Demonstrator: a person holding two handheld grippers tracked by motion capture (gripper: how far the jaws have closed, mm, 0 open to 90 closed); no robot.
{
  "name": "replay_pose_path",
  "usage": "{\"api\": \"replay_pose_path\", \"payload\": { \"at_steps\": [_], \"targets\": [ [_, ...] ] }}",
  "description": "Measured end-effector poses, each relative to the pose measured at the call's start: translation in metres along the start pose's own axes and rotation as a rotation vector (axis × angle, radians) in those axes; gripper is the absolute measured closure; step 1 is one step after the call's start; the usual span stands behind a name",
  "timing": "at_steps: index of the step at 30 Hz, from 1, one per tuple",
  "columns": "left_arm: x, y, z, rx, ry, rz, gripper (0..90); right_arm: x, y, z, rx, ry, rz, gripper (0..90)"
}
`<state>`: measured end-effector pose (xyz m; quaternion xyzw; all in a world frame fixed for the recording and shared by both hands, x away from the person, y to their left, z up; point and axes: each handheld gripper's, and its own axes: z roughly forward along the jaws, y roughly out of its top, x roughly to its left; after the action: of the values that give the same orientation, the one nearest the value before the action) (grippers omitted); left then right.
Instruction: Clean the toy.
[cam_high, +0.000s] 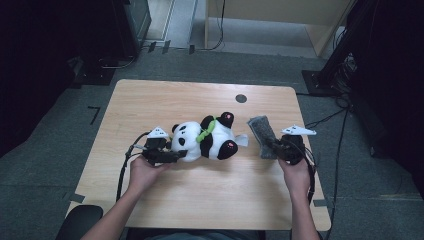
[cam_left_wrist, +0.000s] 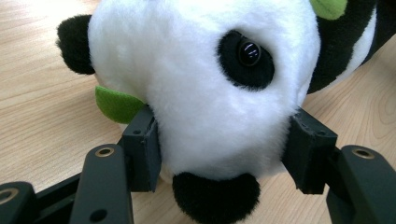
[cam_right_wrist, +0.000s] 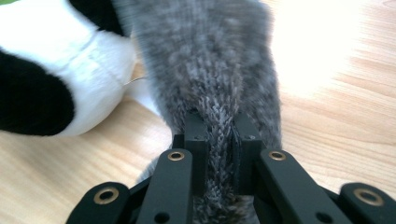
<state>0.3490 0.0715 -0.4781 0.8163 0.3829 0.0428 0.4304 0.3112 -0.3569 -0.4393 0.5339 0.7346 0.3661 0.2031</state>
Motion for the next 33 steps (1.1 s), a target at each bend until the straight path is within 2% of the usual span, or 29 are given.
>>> {"api": "replay_pose_path", "payload": {
  "at_steps": [7, 11, 17, 21, 27, 33],
  "targets": [
    [0.000, 0.001, 0.000, 0.007, -0.004, 0.000, 38.0, -0.018, 0.003, 0.010, -0.019, -0.023, 0.052, 81.1],
    [0.001, 0.000, 0.000, 0.004, -0.010, -0.005, 38.0, -0.034, 0.004, 0.018, -0.020, -0.044, 0.094, 81.1],
    [0.002, 0.000, 0.000, 0.000, -0.012, -0.003, 37.8, -0.053, 0.007, 0.039, 0.020, -0.092, 0.106, 80.6],
    [0.002, 0.000, 0.000, -0.002, -0.013, -0.002, 37.6, -0.065, 0.008, 0.057, 0.049, -0.098, 0.133, 80.0],
    [0.002, -0.001, 0.000, -0.008, -0.016, -0.001, 37.1, -0.070, 0.002, 0.079, 0.091, -0.082, 0.138, 78.7],
    [0.002, -0.002, 0.000, -0.009, -0.014, 0.001, 36.7, -0.070, -0.001, 0.082, 0.080, -0.075, 0.115, 72.7]
  ]
}}
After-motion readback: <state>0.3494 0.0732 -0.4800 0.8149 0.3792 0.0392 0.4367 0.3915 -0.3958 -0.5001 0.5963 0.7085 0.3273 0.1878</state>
